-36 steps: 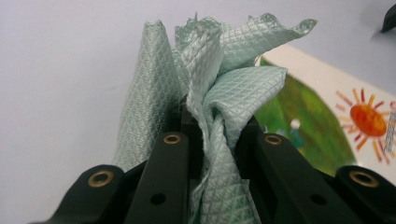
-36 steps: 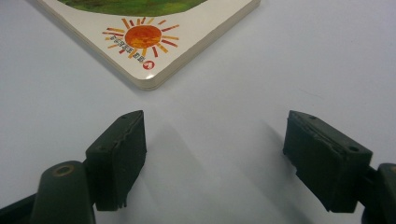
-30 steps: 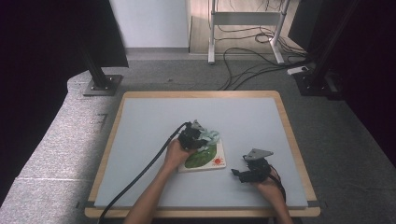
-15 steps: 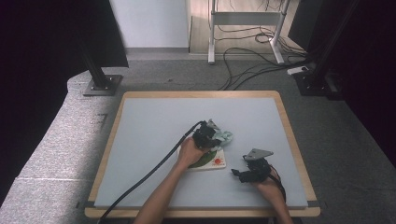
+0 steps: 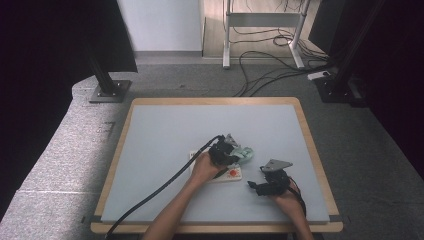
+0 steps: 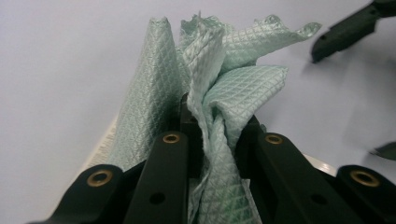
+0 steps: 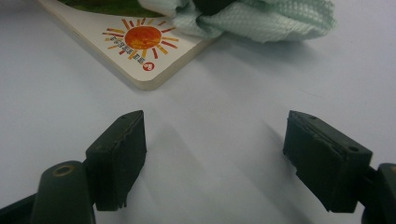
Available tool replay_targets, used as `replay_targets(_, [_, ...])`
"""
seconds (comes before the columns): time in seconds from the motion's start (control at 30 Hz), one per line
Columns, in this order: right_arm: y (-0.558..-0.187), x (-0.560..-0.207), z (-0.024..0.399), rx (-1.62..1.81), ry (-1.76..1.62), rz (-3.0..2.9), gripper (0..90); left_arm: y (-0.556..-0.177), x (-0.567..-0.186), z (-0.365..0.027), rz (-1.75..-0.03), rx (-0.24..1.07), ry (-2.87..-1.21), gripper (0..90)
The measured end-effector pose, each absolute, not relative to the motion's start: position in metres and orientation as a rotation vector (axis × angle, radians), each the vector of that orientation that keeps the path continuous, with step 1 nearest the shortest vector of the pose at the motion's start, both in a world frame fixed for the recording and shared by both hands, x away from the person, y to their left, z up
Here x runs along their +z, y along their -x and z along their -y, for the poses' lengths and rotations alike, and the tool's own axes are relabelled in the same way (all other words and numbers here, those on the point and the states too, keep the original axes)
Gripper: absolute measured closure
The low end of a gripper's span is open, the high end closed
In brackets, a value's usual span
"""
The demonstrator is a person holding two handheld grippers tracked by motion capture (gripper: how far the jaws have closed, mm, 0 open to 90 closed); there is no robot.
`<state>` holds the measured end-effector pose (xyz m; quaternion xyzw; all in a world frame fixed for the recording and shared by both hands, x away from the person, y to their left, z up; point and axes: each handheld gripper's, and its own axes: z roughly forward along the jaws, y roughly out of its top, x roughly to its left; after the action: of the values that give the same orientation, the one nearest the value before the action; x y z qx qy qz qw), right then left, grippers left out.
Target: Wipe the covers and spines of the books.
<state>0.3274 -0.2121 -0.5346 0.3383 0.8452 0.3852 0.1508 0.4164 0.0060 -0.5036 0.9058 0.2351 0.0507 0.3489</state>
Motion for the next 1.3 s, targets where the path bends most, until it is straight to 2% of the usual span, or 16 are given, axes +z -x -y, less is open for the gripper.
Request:
replay_targets(0.43, [-0.327,-0.535,0.212,1.106,-0.968,-2.426,20.7,-0.410,-0.506,-0.015,-0.605,0.116,-2.335,79.6])
replay_targets(1.3, [-0.327,-0.535,0.212,1.106,-0.970,-2.425,20.8,-0.401,-0.505,-0.087,-0.704,0.109,-2.286,79.6])
